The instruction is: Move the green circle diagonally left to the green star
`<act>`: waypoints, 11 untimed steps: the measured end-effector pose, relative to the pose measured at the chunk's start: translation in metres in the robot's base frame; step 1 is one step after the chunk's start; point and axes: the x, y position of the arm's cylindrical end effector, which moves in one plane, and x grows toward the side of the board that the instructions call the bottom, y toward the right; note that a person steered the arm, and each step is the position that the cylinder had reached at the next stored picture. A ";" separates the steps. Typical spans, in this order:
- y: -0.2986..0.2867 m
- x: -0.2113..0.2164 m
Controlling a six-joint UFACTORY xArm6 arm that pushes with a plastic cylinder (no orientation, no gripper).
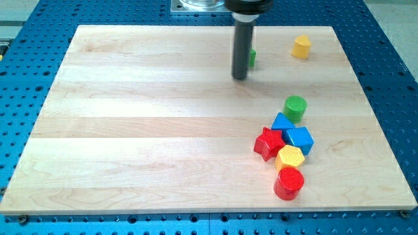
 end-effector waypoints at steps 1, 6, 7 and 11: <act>0.007 -0.006; 0.113 0.065; 0.122 0.120; -0.023 0.113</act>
